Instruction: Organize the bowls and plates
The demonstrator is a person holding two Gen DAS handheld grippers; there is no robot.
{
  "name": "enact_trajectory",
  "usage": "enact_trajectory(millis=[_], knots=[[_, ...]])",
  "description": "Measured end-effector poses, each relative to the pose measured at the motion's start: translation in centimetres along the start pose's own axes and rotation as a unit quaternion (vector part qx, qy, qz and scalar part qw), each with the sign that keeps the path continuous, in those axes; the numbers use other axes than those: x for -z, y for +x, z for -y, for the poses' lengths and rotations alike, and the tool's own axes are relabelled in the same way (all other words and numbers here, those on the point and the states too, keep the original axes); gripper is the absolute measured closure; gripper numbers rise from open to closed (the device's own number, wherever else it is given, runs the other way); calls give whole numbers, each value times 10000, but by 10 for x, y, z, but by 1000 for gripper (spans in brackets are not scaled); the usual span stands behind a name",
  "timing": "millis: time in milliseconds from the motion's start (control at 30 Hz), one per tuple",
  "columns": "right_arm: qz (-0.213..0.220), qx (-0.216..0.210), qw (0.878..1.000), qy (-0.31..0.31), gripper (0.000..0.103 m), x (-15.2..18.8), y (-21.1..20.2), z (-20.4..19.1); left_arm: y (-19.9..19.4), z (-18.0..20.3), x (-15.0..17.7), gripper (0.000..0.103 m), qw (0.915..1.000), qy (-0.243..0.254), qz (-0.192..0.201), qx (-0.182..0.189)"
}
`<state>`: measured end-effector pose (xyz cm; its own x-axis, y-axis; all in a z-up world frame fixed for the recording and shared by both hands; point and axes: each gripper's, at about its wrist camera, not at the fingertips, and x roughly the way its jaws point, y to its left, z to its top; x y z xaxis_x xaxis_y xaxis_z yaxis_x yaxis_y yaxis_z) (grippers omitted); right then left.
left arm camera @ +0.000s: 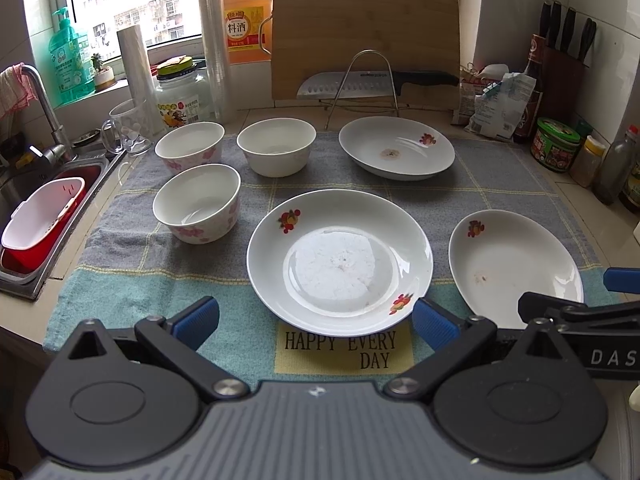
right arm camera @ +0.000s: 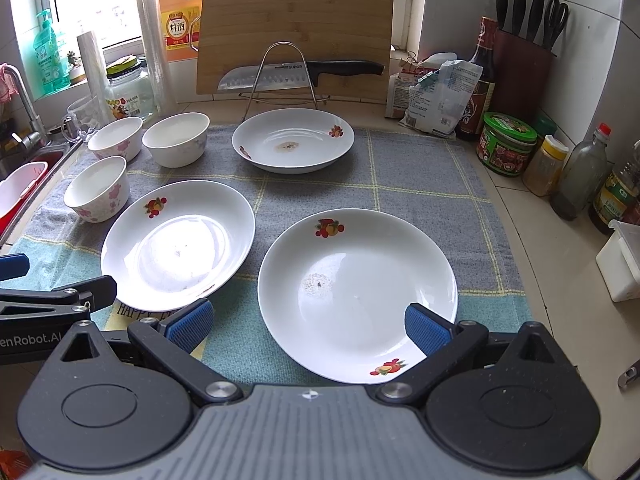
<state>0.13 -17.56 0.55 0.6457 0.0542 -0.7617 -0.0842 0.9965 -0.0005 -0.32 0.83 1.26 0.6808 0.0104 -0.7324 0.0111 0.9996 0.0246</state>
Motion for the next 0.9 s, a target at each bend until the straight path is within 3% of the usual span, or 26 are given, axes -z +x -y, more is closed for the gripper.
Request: enact_trajectory(millis=[567, 900], knots=[[191, -73, 9996, -169, 0, 4, -8, 5, -4, 6, 2, 1, 9996, 8, 143, 232], [580, -385, 9971, -318, 0, 13, -16, 22, -9, 14, 3, 1, 9974, 32, 460, 557]])
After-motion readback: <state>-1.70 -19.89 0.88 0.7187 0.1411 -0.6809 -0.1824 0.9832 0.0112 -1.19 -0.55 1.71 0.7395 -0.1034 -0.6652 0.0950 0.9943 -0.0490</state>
